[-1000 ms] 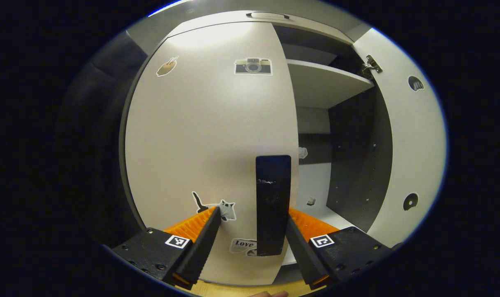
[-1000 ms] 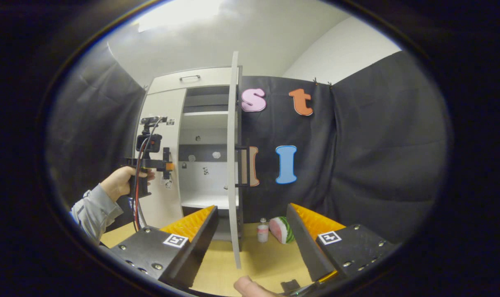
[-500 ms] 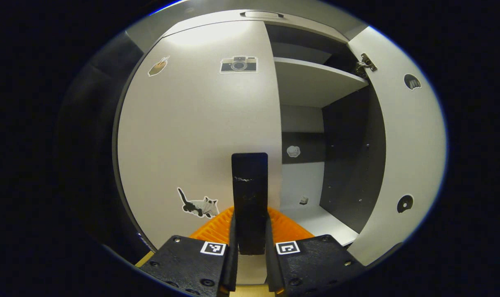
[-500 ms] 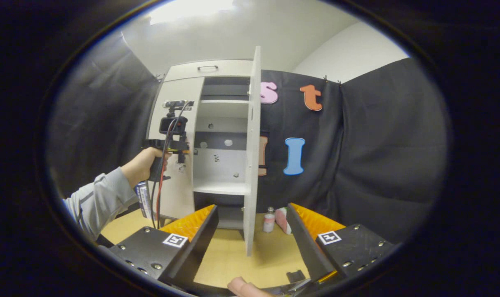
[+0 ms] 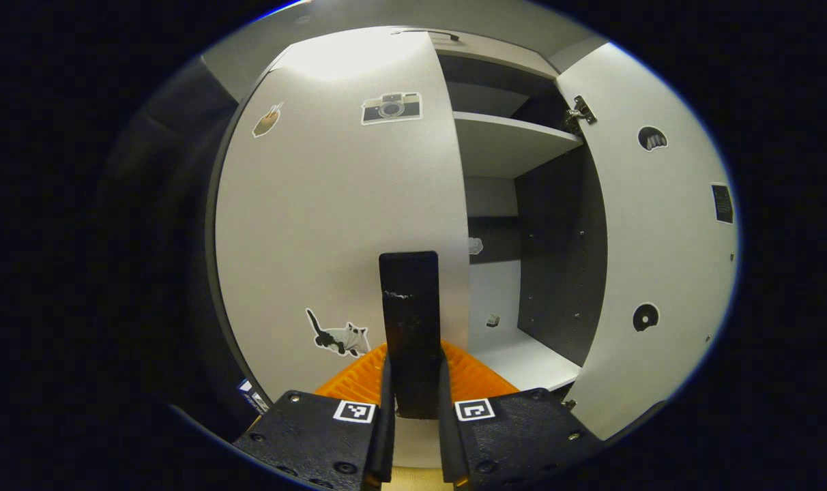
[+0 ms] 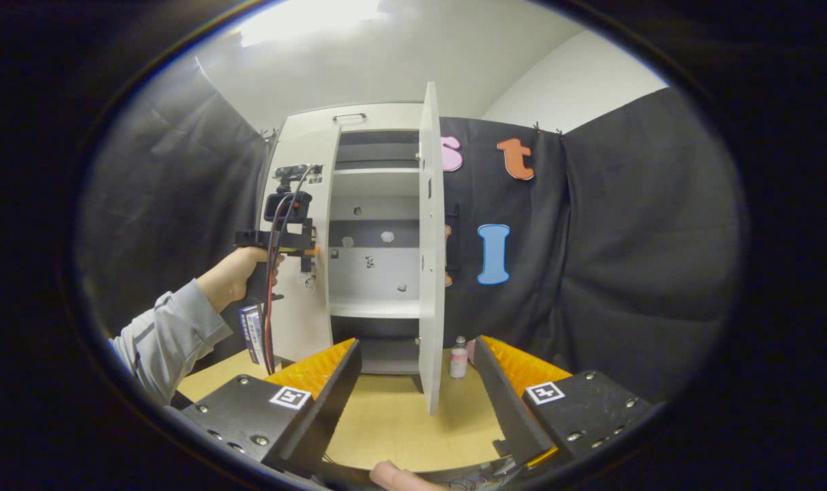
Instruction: Open the right door of the double-door shoe cabinet with the right hand, and open the left door with the left hand.
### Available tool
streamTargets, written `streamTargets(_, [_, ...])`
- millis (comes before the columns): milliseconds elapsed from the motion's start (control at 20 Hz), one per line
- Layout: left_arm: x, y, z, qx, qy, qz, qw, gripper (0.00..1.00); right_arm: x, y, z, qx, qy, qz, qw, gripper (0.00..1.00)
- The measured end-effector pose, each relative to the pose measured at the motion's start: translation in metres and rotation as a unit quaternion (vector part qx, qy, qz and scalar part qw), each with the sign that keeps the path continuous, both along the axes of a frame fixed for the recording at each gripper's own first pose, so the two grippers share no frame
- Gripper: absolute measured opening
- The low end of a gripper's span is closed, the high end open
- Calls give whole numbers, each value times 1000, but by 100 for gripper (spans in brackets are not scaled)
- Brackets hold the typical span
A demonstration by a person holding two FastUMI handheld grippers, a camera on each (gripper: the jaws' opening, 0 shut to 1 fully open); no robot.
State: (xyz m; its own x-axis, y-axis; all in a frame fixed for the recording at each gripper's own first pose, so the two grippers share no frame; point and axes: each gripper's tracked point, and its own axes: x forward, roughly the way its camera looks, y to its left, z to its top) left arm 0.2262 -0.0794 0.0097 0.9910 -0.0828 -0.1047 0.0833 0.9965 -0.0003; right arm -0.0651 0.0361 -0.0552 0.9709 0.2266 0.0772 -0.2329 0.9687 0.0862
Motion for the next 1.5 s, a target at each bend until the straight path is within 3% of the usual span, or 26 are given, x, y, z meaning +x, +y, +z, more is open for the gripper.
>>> streamTargets(150, [-19, 7, 1, -6, 3, -8, 1000, 28, -4, -2, 0, 11, 1, -8, 1000, 94])
streamTargets(200, [-24, 9, 2, -6, 4, -9, 1000, 28, -5, -3, 0, 11, 2, -12, 1000, 99])
streamTargets(800, [-88, 48, 5, -25, 15, -23, 999, 28, -26, 13, 17, 10, -9, -12, 1000, 94])
streamTargets(900, [-95, 54, 4, -28, 16, -24, 999, 28, -28, 15, 18, 11, -10, -7, 1000, 99])
streamTargets(1000, [-101, 60, 1, -35, 23, -28, 999, 28, -31, 17, 19, 10, -11, 0, 1000, 94])
streamTargets(1250, [-121, 72, -2, -47, 34, -46, 997, 28, -44, 45, 15, 9, -16, 16, 1000, 94])
streamTargets(1500, [-122, 82, -2, -45, 33, -56, 997, 20, -43, 60, 11, 12, -12, 28, 999, 99])
